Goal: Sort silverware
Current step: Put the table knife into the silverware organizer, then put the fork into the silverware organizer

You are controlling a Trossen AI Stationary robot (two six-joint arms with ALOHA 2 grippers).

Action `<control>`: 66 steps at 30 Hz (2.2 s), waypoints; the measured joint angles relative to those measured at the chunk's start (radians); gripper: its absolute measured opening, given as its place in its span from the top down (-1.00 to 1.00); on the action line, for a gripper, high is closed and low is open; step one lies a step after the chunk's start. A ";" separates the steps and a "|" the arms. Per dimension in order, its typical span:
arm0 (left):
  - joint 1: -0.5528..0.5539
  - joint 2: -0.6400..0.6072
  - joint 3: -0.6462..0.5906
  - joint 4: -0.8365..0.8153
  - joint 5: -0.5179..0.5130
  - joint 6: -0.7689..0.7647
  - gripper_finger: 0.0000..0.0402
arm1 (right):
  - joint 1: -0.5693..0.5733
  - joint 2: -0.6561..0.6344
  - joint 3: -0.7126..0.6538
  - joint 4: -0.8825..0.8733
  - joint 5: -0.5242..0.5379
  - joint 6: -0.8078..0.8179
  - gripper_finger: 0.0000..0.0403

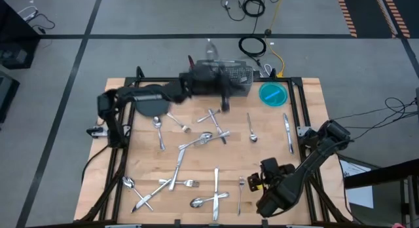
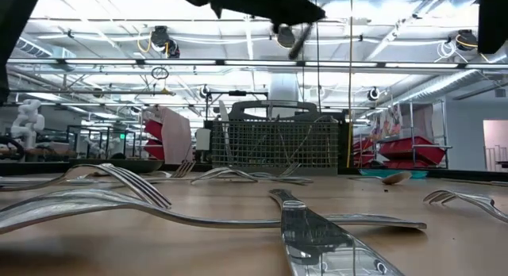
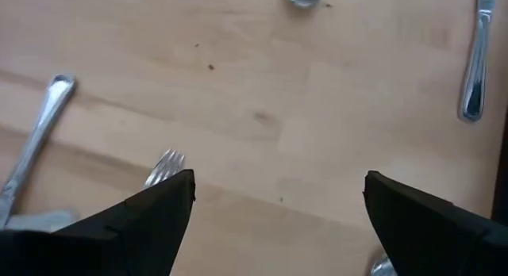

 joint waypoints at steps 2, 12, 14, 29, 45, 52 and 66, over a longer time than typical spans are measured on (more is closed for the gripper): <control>0.066 -0.033 -0.022 0.029 0.008 -0.016 0.89 | -0.006 0.001 -0.012 0.001 0.010 -0.001 -0.75; 0.341 -0.058 -0.244 0.384 0.060 -0.243 0.89 | -0.039 0.001 -0.049 0.005 0.039 0.011 -0.75; 0.377 -0.058 -0.300 0.462 0.061 -0.282 0.89 | -0.046 0.001 -0.048 0.002 0.059 0.010 -0.75; 0.432 -0.144 -0.756 0.876 -0.081 -0.346 0.89 | -0.059 0.001 -0.048 -0.011 0.075 0.001 -0.75; 0.398 -0.021 -0.838 1.122 -0.210 -0.370 0.89 | -0.059 0.000 -0.048 0.012 0.073 0.000 -0.75; 0.389 0.034 -0.839 1.117 -0.210 -0.374 0.89 | -0.059 0.000 -0.048 0.032 0.073 -0.026 -0.75; 0.384 0.034 -0.839 1.024 -0.250 -0.315 0.07 | -0.060 0.000 -0.047 0.036 0.075 -0.053 -0.75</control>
